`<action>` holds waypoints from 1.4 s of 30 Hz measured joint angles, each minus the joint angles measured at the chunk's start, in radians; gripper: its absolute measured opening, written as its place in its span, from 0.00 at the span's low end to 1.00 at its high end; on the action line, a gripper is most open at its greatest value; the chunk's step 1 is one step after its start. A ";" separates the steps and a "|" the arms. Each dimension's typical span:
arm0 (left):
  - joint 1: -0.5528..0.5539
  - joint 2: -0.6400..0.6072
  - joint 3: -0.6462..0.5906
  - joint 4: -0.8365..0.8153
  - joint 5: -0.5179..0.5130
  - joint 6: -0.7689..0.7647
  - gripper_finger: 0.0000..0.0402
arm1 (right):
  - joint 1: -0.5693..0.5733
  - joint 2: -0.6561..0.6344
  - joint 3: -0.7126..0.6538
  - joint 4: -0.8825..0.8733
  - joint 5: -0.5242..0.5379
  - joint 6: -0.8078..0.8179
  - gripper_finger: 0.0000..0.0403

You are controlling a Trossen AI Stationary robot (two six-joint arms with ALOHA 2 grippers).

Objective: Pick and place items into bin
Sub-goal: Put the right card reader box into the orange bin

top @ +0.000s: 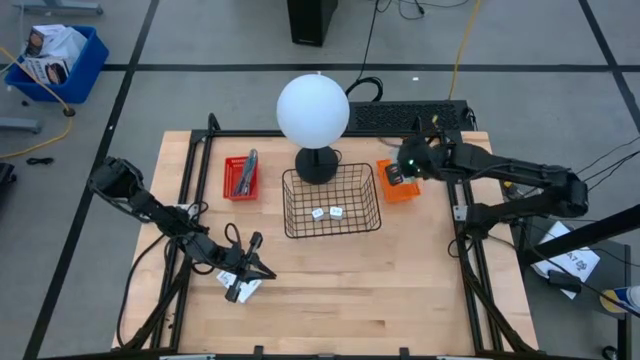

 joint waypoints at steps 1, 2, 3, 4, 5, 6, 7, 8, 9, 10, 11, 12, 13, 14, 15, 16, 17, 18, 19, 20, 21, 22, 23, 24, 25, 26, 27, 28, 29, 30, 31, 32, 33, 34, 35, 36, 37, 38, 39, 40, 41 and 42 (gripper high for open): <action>0.000 0.000 0.000 0.000 0.000 -0.001 0.06 | -0.031 -0.017 -0.030 0.039 -0.030 -0.017 0.07; 0.000 0.000 0.000 -0.001 0.000 -0.002 0.06 | -0.063 -0.035 -0.060 0.082 -0.061 -0.037 0.07; 0.000 0.000 0.000 -0.001 0.000 -0.002 0.06 | -0.095 -0.050 -0.088 0.118 -0.086 -0.057 0.07; 0.000 0.000 0.000 -0.001 0.000 -0.002 0.06 | -0.125 -0.064 -0.115 0.147 -0.113 -0.077 0.07; 0.000 0.000 0.000 -0.001 0.000 -0.002 0.06 | -0.156 -0.076 -0.140 0.171 -0.146 -0.096 0.07; 0.000 0.000 0.000 -0.001 0.000 -0.002 0.06 | -0.187 -0.087 -0.162 0.191 -0.187 -0.106 0.07; 0.000 0.000 0.000 -0.001 0.000 -0.002 0.06 | -0.218 -0.098 -0.185 0.217 -0.231 -0.122 0.07; 0.000 0.000 0.000 -0.001 0.000 -0.002 0.06 | -0.246 -0.106 -0.206 0.243 -0.276 -0.133 0.07; 0.000 0.000 0.000 -0.001 0.000 -0.002 0.06 | -0.270 -0.113 -0.226 0.265 -0.308 -0.138 0.07; 0.000 0.000 0.000 -0.002 0.000 -0.002 0.06 | -0.291 -0.116 -0.245 0.283 -0.332 -0.143 0.07; 0.000 0.000 0.000 -0.002 0.000 -0.002 0.06 | -0.309 -0.116 -0.259 0.298 -0.355 -0.150 0.07; 0.000 0.000 0.000 -0.002 0.000 -0.002 0.06 | -0.325 -0.116 -0.272 0.312 -0.370 -0.157 0.08; 0.000 0.000 0.000 -0.002 0.000 -0.002 0.06 | -0.340 -0.116 -0.285 0.322 -0.384 -0.160 0.08; 0.000 0.000 0.000 -0.002 0.000 -0.002 0.06 | -0.355 -0.114 -0.298 0.331 -0.402 -0.164 0.08; 0.000 0.000 0.000 -0.002 0.000 -0.002 0.06 | -0.371 -0.110 -0.309 0.342 -0.429 -0.167 0.08; 0.000 0.000 0.000 -0.002 0.000 -0.002 0.06 | -0.386 -0.105 -0.318 0.354 -0.459 -0.172 0.08; 0.000 0.000 0.000 -0.002 0.000 -0.002 0.06 | -0.398 -0.102 -0.325 0.362 -0.484 -0.176 0.08; 0.000 0.000 0.000 -0.002 0.000 -0.002 0.06 | -0.409 -0.100 -0.331 0.367 -0.503 -0.178 0.08; 0.000 0.000 0.000 -0.002 0.000 -0.002 0.06 | -0.417 -0.097 -0.336 0.380 -0.517 -0.178 0.08; 0.000 0.000 0.000 -0.002 0.000 -0.002 0.06 | -0.425 -0.094 -0.342 0.399 -0.538 -0.176 0.08; 0.000 0.000 0.000 -0.002 0.000 -0.002 0.06 | -0.433 -0.091 -0.348 0.411 -0.559 -0.173 0.08; 0.000 0.000 0.000 -0.002 0.000 -0.002 0.06 | -0.441 -0.090 -0.354 0.419 -0.576 -0.167 0.08; 0.000 0.000 0.000 -0.004 0.000 -0.002 0.06 | -0.448 -0.090 -0.358 0.429 -0.591 -0.162 0.08; 0.000 0.000 0.000 -0.007 0.000 -0.002 0.06 | -0.453 -0.089 -0.362 0.444 -0.604 -0.161 0.08; 0.000 0.000 0.000 -0.009 0.000 -0.002 0.06 | -0.458 -0.089 -0.366 0.456 -0.611 -0.160 0.08; 0.000 0.000 0.000 -0.008 0.000 -0.002 0.06 | -0.462 -0.089 -0.368 0.456 -0.611 -0.157 0.08; 0.000 0.000 0.000 -0.008 0.000 -0.003 0.06 | -0.464 -0.089 -0.371 0.452 -0.612 -0.153 0.08; 0.000 0.000 0.000 -0.009 0.000 -0.003 0.06 | -0.466 -0.089 -0.374 0.450 -0.611 -0.152 0.08; 0.000 0.000 0.000 -0.009 0.000 -0.003 0.06 | -0.470 -0.089 -0.378 0.449 -0.611 -0.152 0.08; 0.000 0.000 0.000 -0.008 0.000 -0.003 0.06 | -0.471 -0.089 -0.381 0.447 -0.612 -0.151 0.08; 0.000 0.000 0.000 -0.008 0.000 -0.003 0.06 | -0.471 -0.089 -0.384 0.446 -0.615 -0.149 0.08; 0.000 0.000 0.000 -0.009 0.000 -0.004 0.06 | -0.471 -0.089 -0.387 0.447 -0.624 -0.149 0.09; 0.000 0.000 0.000 -0.009 0.000 -0.005 0.06 | -0.471 -0.089 -0.391 0.447 -0.636 -0.148 0.09; 0.000 0.000 0.000 -0.009 0.000 -0.005 0.06 | -0.471 -0.088 -0.393 0.446 -0.638 -0.144 0.10; 0.000 0.000 0.000 -0.010 0.000 -0.005 0.06 | -0.471 -0.087 -0.396 0.446 -0.640 -0.142 0.11; 0.000 0.000 0.000 -0.010 0.000 -0.005 0.06 | -0.471 -0.087 -0.399 0.448 -0.642 -0.143 0.12; 0.000 0.000 0.000 -0.010 0.000 -0.005 0.06 | -0.471 -0.087 -0.402 0.446 -0.641 -0.147 0.12; 0.000 0.000 0.000 -0.010 0.000 -0.005 0.06 | -0.471 -0.087 -0.404 0.446 -0.641 -0.151 0.13; 0.000 0.000 0.000 -0.010 0.000 -0.005 0.06 | -0.471 -0.087 -0.407 0.446 -0.640 -0.153 0.13; 0.000 0.000 0.000 -0.010 0.000 -0.005 0.06 | -0.471 -0.087 -0.410 0.447 -0.639 -0.153 0.14; 0.000 0.000 0.000 -0.010 0.000 -0.005 0.06 | -0.471 -0.087 -0.413 0.448 -0.639 -0.153 0.14; 0.000 0.000 0.000 -0.010 0.000 -0.005 0.06 | -0.471 -0.087 -0.416 0.448 -0.639 -0.153 0.15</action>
